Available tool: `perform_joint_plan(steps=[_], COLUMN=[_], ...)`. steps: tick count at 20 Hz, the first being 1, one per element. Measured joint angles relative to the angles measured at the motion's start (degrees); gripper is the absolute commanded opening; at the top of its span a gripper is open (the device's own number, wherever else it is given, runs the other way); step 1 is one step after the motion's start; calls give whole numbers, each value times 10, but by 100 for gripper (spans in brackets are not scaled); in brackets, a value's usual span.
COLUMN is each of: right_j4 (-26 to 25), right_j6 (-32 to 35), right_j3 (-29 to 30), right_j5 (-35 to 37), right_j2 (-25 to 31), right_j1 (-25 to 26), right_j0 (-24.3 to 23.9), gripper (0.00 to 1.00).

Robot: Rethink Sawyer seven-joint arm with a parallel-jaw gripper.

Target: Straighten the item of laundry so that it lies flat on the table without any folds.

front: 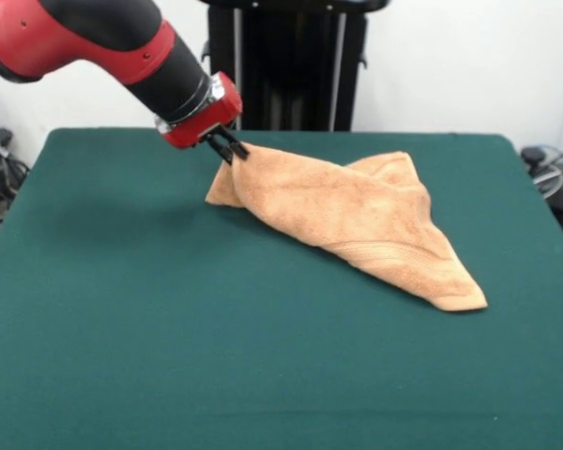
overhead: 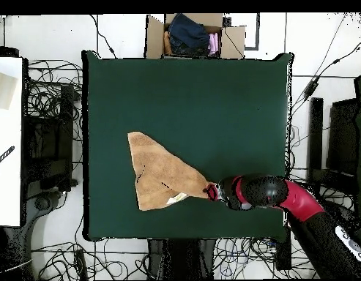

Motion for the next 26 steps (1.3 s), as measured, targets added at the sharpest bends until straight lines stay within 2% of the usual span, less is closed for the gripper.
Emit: perform_joint_plan(steps=[12, 26], right_j4=[0, -1], right_j6=[0, 0], right_j3=[-2, -11], right_j5=[21, 33], right_j2=[2, 3], right_j1=[0, 0], right_j0=[-23, -25], gripper=[0, 0])
